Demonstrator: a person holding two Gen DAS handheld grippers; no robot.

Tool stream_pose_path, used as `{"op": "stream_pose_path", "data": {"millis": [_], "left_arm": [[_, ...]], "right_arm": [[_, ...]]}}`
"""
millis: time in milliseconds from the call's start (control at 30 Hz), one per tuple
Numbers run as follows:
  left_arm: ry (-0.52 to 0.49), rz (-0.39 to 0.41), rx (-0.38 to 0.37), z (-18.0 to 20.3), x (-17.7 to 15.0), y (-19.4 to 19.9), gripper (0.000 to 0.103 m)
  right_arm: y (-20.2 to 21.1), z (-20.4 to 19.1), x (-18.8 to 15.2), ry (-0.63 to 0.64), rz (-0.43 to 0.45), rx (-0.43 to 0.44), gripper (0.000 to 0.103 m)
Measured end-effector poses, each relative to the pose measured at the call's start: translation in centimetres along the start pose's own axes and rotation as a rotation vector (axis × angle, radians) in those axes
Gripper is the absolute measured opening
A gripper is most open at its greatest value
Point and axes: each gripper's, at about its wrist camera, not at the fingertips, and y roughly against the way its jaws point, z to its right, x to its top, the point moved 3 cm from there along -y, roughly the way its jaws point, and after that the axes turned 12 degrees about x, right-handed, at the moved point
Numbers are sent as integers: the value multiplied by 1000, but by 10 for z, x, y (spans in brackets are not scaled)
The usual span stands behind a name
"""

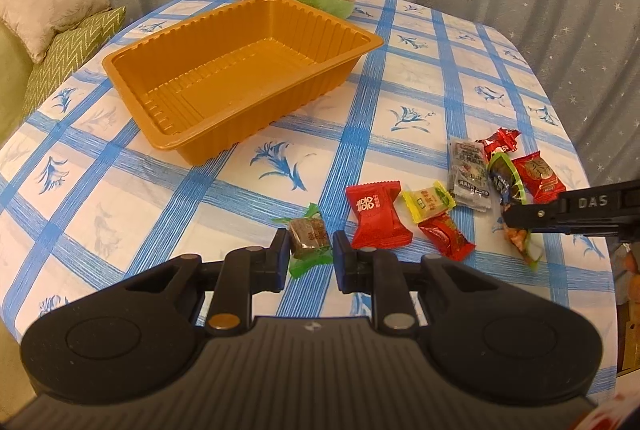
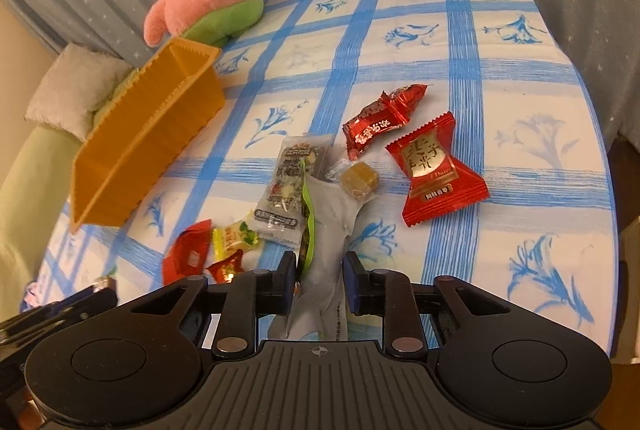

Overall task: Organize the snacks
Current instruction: 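Carry the green candy in the left tool and white snack in the right tool over the orange tray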

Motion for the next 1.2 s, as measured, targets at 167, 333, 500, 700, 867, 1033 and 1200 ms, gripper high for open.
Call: {"op": "stream_pose_path", "data": {"millis": [167, 333, 500, 700, 867, 1033, 1200], "left_arm": [[-3, 5, -11, -1, 4, 0, 20], [-13, 12, -28, 1, 8, 2, 20], [-22, 34, -50, 4, 17, 9, 20], [-20, 62, -62, 3, 33, 13, 21], [-14, 80, -53, -2, 49, 12, 21], [1, 102, -37, -10, 66, 7, 21], [21, 125, -14, -22, 83, 1, 21]], "right_arm": [[17, 3, -2, -102, 10, 67, 25], [32, -3, -5, -114, 23, 95, 25], [35, -13, 0, -72, 36, 93, 25], [29, -26, 11, -9, 32, 100, 25], [16, -47, 26, 80, 19, 116, 25], [0, -70, 46, 156, 10, 144, 25], [-21, -90, 65, 224, -5, 162, 25]]}}
